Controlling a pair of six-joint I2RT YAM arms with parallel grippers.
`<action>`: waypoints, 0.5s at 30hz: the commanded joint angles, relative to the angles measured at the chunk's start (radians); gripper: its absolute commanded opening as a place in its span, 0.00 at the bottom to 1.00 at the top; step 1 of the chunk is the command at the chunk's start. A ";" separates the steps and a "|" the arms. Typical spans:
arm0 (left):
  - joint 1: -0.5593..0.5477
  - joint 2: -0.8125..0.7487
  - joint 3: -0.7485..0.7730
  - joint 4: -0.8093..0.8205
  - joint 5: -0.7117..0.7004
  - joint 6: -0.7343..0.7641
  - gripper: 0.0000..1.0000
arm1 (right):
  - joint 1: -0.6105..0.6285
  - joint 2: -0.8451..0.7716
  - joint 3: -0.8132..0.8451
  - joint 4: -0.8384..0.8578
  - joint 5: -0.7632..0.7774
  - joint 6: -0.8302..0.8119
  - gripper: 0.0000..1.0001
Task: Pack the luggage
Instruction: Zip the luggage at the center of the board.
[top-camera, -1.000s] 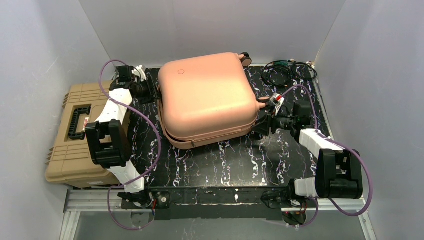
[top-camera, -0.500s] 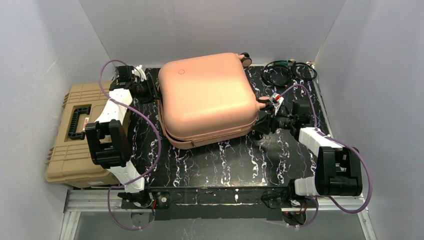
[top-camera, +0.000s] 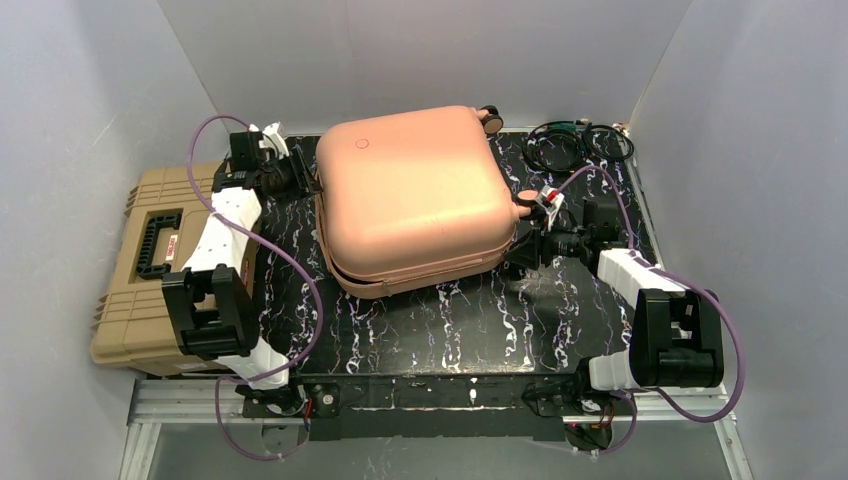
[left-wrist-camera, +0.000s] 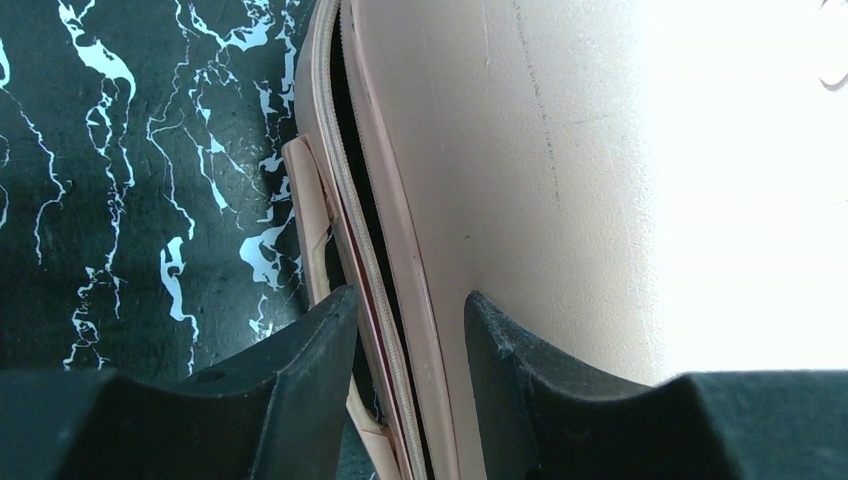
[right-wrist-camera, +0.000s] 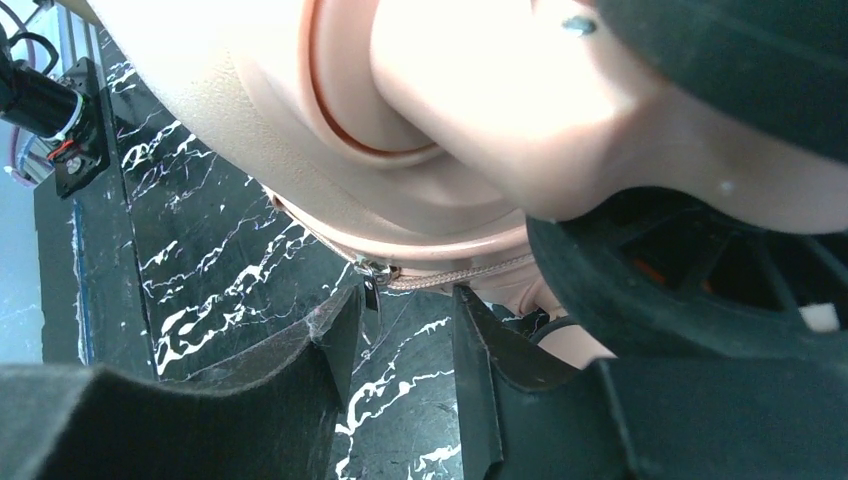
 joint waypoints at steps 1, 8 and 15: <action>-0.025 -0.031 -0.032 0.010 0.052 -0.023 0.42 | 0.053 0.023 -0.003 -0.132 -0.103 -0.025 0.48; -0.025 -0.046 -0.063 0.021 0.055 -0.023 0.42 | 0.053 0.022 0.006 -0.232 -0.159 -0.140 0.53; -0.025 -0.061 -0.083 0.034 0.056 -0.019 0.42 | 0.053 0.037 -0.024 -0.043 -0.094 0.003 0.48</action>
